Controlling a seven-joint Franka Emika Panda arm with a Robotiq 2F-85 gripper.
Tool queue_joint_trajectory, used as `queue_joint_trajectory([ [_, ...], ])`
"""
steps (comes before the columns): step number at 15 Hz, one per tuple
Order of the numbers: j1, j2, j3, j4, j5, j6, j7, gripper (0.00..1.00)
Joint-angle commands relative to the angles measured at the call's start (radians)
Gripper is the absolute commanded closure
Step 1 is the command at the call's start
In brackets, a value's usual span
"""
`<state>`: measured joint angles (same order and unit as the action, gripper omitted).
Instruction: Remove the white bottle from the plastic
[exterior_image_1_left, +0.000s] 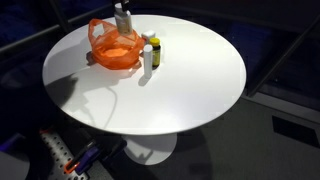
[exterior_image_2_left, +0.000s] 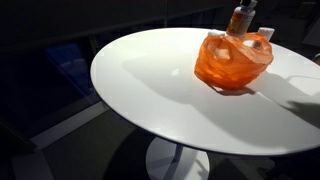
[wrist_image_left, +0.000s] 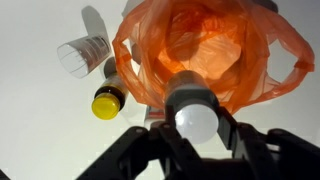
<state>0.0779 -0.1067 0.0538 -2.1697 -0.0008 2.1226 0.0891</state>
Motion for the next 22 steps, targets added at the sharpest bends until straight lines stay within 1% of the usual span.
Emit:
queue_joint_trajectory([
  [1,-0.017,-0.065,-0.014,0.031,0.027,-0.075,-0.045,0.81],
  [5,-0.048,-0.094,-0.038,0.064,0.008,-0.105,-0.032,0.81],
  [10,-0.105,-0.073,-0.079,0.098,-0.010,-0.100,-0.015,0.81],
  [16,-0.170,-0.010,-0.133,0.132,-0.023,-0.092,0.002,0.81],
  [22,-0.201,0.080,-0.168,0.157,-0.028,-0.082,0.008,0.81],
])
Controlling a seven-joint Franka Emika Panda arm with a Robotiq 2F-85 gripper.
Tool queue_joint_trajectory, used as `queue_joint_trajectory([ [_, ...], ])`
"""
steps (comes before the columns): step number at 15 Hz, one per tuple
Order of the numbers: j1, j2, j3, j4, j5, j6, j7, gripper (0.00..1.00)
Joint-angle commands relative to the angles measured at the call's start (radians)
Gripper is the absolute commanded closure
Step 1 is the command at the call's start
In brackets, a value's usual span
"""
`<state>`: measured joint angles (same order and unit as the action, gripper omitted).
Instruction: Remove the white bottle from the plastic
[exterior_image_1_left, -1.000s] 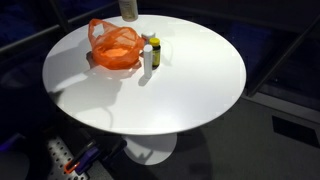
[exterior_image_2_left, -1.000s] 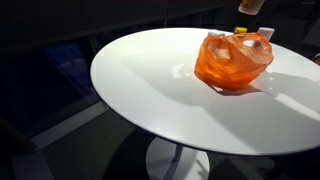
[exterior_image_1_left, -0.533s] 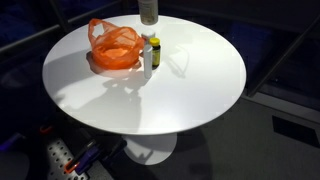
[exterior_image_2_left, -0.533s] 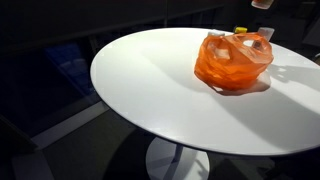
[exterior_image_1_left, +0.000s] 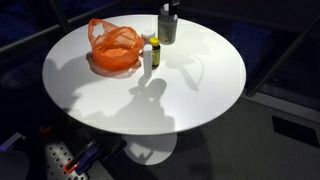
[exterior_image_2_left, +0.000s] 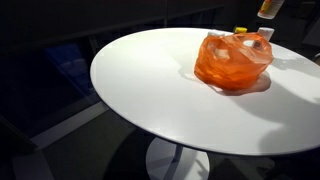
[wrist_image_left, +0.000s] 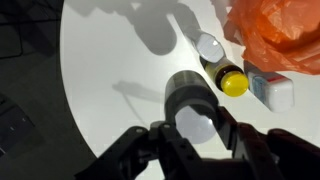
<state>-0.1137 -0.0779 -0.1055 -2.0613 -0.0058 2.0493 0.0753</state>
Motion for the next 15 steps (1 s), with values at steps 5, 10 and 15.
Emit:
queue_joint_trajectory([
  [5,-0.020,0.118,-0.027,0.048,-0.054,0.013,0.036,0.81],
  [10,-0.020,0.177,-0.037,0.037,-0.064,0.068,0.039,0.81],
  [15,-0.013,0.239,-0.035,0.030,-0.056,0.132,0.044,0.81],
])
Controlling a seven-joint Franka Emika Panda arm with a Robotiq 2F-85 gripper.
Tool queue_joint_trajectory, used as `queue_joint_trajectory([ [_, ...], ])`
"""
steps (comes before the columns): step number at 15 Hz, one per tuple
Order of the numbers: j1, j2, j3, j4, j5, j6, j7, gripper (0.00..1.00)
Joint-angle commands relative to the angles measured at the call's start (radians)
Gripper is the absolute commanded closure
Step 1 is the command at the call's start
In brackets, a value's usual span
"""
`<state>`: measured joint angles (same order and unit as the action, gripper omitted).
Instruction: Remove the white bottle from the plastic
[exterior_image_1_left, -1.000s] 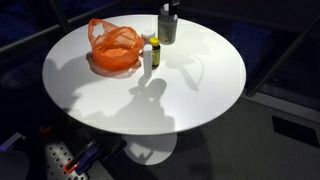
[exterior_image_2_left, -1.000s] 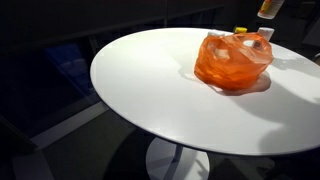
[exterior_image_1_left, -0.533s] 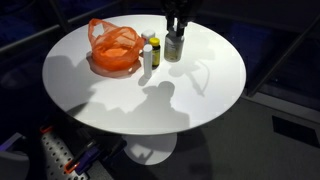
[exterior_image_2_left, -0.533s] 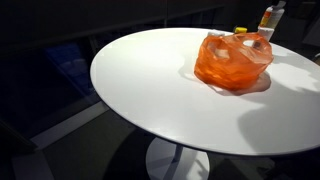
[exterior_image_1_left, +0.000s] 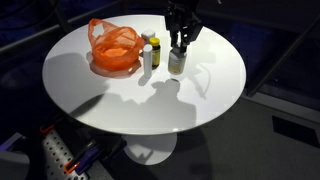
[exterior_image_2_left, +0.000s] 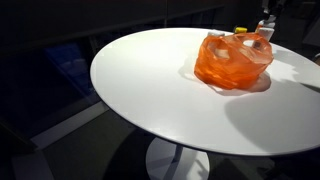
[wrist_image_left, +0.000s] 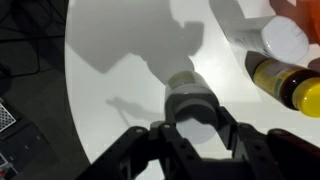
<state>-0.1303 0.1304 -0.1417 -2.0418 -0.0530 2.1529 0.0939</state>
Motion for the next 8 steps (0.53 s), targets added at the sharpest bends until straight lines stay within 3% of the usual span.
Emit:
queue_joint_trajectory([
  [1,0.006,0.041,0.002,0.009,-0.008,0.039,0.026,0.81],
  [8,0.018,0.074,0.009,-0.003,0.001,0.086,0.023,0.81],
])
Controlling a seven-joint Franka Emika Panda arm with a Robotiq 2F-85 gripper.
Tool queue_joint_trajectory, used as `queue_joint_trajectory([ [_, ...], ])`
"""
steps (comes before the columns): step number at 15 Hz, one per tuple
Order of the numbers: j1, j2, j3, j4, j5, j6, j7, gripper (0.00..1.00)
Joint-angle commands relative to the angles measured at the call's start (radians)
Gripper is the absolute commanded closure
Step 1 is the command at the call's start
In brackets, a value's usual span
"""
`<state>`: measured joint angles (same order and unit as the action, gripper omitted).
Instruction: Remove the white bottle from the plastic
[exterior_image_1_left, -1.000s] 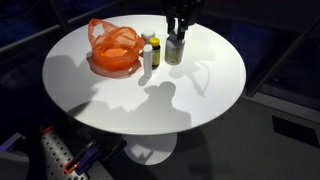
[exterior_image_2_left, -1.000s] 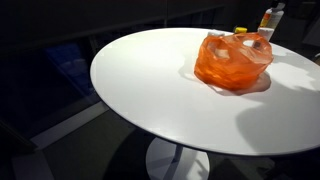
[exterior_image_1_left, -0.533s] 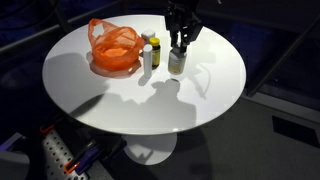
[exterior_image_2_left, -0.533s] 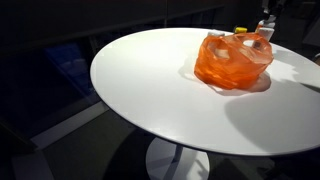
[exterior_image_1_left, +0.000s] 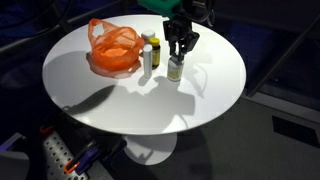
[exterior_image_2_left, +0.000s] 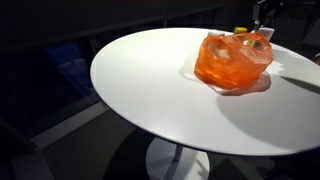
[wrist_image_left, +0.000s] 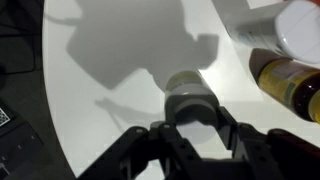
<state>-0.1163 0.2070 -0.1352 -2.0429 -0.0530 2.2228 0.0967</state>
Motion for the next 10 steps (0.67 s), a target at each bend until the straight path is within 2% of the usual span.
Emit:
queue_joint_trajectory([
  [1,0.005,-0.003,0.003,-0.004,0.000,0.016,0.020,0.74],
  [2,0.006,-0.008,0.004,-0.007,-0.003,0.017,0.020,0.38],
  [7,0.017,-0.055,0.008,-0.018,-0.008,-0.015,0.012,0.01],
  [10,0.033,-0.107,0.017,-0.017,-0.022,-0.056,0.015,0.00],
])
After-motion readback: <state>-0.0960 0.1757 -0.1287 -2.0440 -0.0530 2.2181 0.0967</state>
